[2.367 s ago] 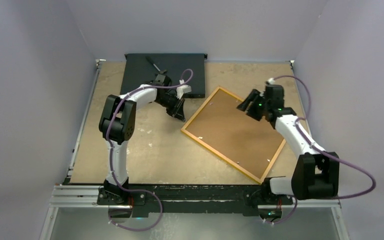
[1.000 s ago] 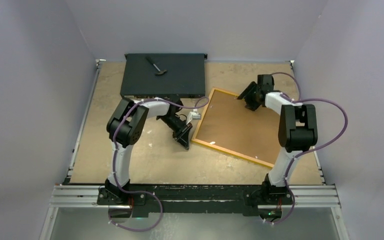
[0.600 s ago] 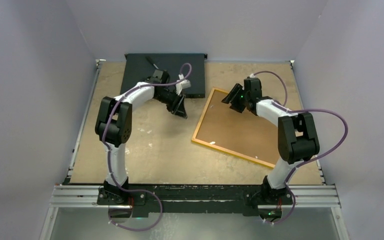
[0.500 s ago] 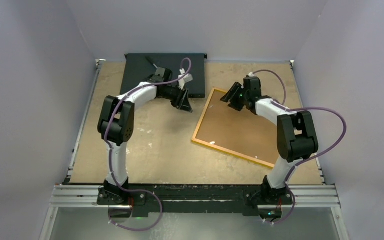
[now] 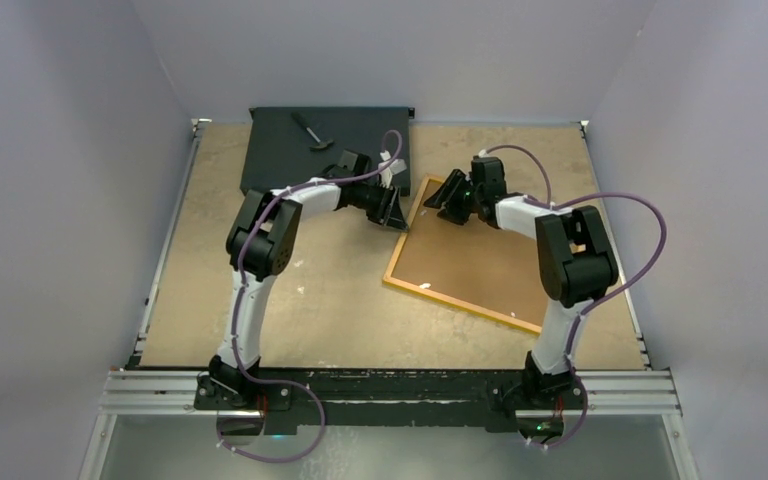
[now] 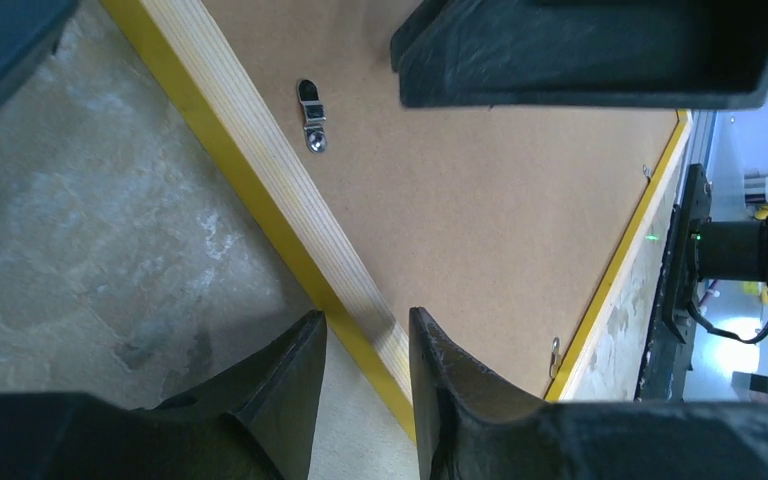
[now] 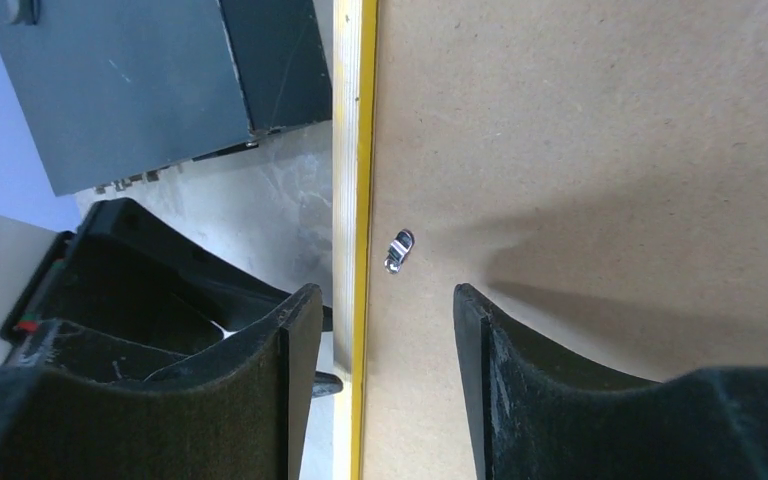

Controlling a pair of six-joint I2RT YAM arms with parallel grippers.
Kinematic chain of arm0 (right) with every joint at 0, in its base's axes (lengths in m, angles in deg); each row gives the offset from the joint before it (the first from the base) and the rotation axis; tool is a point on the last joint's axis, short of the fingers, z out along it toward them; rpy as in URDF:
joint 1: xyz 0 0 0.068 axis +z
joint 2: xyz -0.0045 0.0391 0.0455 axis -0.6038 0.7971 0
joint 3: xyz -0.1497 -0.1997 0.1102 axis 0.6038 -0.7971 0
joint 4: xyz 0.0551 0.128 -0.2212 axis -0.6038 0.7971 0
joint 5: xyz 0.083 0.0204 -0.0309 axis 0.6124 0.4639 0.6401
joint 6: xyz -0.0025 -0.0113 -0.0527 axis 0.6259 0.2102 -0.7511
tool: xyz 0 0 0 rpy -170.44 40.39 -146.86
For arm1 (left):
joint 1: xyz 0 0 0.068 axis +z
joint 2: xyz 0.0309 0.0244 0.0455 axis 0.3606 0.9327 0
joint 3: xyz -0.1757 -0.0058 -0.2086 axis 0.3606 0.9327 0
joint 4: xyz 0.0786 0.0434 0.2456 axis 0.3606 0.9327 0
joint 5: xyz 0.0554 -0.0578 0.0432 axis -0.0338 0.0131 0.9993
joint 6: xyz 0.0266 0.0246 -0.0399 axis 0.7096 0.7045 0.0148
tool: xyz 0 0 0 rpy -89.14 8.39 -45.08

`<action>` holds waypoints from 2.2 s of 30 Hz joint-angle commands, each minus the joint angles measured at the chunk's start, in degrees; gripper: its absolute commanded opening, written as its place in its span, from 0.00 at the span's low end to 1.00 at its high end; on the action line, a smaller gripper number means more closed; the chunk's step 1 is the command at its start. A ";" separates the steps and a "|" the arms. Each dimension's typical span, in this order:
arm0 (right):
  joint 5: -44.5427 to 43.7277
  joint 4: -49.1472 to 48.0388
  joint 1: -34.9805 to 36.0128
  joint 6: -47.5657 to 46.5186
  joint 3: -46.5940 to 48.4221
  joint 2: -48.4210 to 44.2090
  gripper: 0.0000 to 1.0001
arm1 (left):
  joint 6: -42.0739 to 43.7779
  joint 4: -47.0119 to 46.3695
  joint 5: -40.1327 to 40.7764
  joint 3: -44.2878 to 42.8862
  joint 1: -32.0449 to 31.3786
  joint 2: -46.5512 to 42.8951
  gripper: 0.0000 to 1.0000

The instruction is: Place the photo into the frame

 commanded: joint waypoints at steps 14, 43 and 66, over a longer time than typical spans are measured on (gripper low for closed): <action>2.72 -3.89 2.17 2.63 3.99 5.47 0.52 | 1.57 -4.12 1.41 4.21 0.10 -0.39 0.20; 11.28 -4.18 3.02 -2.40 7.47 9.78 0.47 | 3.73 -3.30 1.31 5.10 -0.19 -1.35 0.14; -7.41 21.12 11.60 -31.84 -3.21 -19.59 0.71 | 16.15 13.62 4.23 3.94 4.79 -18.45 0.76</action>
